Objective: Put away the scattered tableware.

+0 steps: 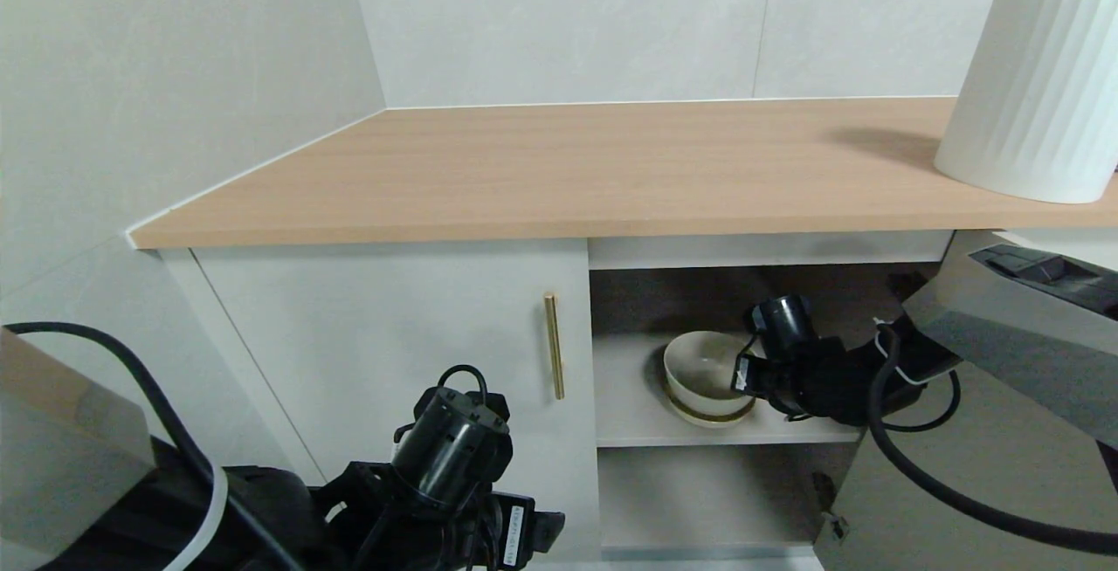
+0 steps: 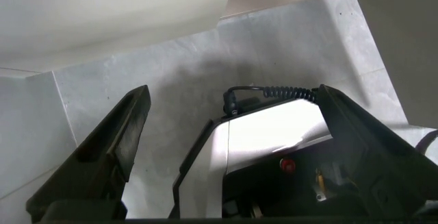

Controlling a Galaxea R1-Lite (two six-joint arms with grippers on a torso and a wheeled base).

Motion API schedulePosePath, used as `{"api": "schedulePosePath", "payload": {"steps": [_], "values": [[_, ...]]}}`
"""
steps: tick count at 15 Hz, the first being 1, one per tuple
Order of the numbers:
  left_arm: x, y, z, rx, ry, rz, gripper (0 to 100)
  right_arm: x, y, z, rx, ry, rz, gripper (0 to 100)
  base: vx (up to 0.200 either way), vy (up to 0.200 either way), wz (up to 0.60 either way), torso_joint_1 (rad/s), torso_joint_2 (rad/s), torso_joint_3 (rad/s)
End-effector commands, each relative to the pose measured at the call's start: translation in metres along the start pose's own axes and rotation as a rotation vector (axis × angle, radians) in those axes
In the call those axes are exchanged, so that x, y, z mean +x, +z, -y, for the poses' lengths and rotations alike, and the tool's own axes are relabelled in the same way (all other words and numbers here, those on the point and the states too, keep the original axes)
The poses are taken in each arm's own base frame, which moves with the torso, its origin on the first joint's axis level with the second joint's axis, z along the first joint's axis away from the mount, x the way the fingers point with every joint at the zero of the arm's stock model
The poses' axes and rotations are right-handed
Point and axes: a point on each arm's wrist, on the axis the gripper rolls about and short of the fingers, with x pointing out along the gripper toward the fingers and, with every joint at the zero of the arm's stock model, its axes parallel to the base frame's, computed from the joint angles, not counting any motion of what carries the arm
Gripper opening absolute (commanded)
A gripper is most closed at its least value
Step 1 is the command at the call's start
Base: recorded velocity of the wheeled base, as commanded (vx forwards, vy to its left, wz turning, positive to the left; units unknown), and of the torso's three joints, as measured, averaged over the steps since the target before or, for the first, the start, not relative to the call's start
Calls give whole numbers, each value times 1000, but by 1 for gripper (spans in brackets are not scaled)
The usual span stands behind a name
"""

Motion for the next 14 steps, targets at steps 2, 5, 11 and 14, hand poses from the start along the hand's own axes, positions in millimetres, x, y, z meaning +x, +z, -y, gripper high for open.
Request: {"api": "schedulePosePath", "payload": {"steps": [2,5,11,14], "values": [[0,0,0,0,1,-1,100,0,0,0,0,1,1,100,0,0,0,0,0,0],[0,0,0,1,0,0,100,-5,2,0,-4,3,0,100,0,0,0,0,0,0],[-45,21,-13,12,24,175,100,-120,3,8,-284,118,44,100,0,0,0,0,0,0],[-80,23,-19,25,17,233,100,-179,-5,16,-353,200,43,100,0,0,0,0,0,0]]}}
